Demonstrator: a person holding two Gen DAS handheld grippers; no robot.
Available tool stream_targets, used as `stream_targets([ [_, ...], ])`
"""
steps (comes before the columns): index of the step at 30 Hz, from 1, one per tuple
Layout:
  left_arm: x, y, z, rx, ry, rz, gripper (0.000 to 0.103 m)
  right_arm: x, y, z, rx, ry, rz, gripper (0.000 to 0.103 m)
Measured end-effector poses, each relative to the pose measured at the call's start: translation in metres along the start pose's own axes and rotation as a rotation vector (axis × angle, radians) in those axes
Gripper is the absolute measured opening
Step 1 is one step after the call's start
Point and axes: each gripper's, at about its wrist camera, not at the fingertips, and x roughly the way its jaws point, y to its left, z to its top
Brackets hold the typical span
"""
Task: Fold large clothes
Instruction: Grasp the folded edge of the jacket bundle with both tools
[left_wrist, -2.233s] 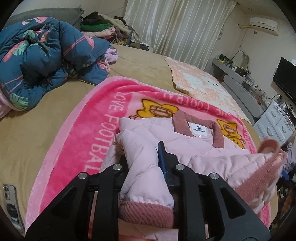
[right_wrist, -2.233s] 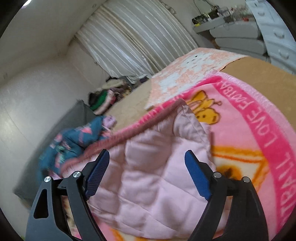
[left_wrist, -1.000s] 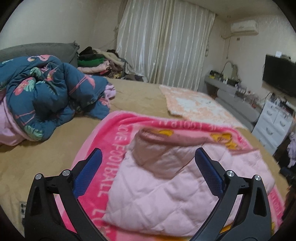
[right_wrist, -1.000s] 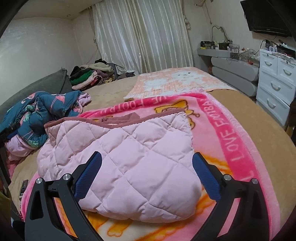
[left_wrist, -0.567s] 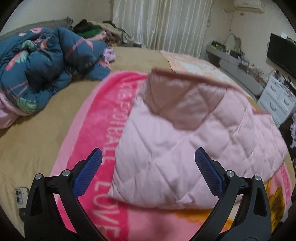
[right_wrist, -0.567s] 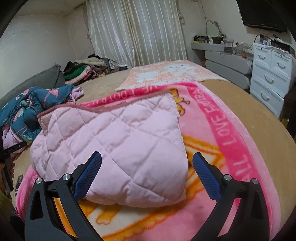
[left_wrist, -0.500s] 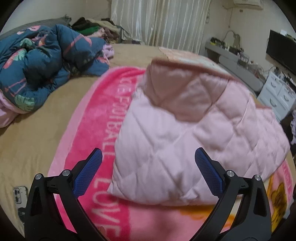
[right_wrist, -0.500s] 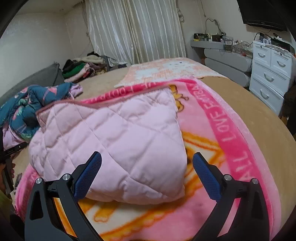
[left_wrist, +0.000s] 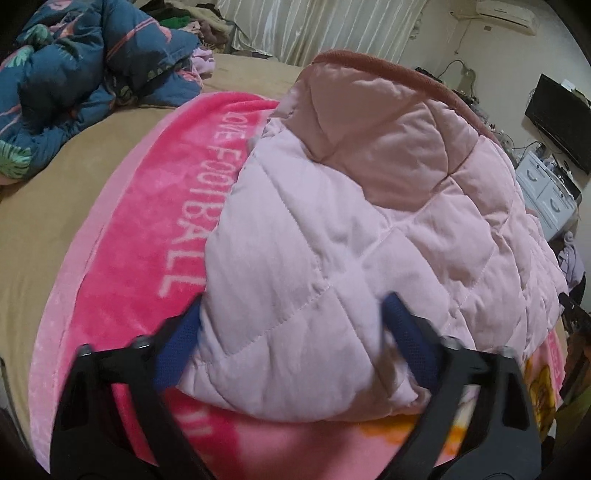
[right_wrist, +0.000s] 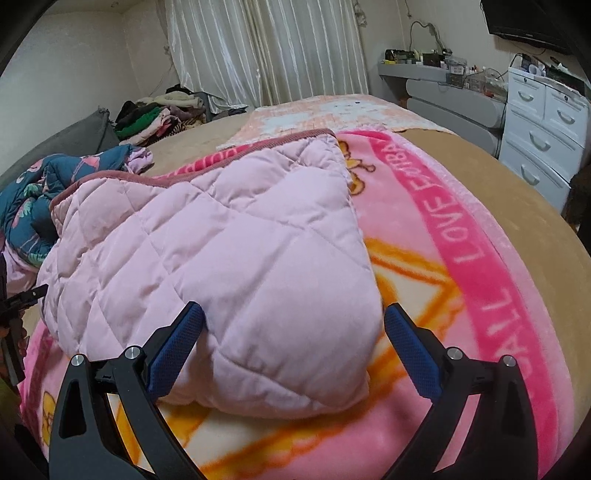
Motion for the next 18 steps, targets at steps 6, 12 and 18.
stream_targets([
  [6, -0.006, -0.025, 0.002, 0.121, -0.038, 0.071, 0.024, 0.008, 0.012, 0.008, -0.063, 0.006, -0.01, 0.046],
  [12, -0.033, -0.038, 0.019, 0.142, -0.147, 0.1, 0.013, -0.009, 0.026, 0.031, -0.095, -0.08, -0.016, 0.024],
  [18, -0.03, -0.036, 0.061, 0.085, -0.179, 0.12, 0.013, -0.006, 0.034, 0.087, -0.113, -0.164, -0.007, 0.023],
])
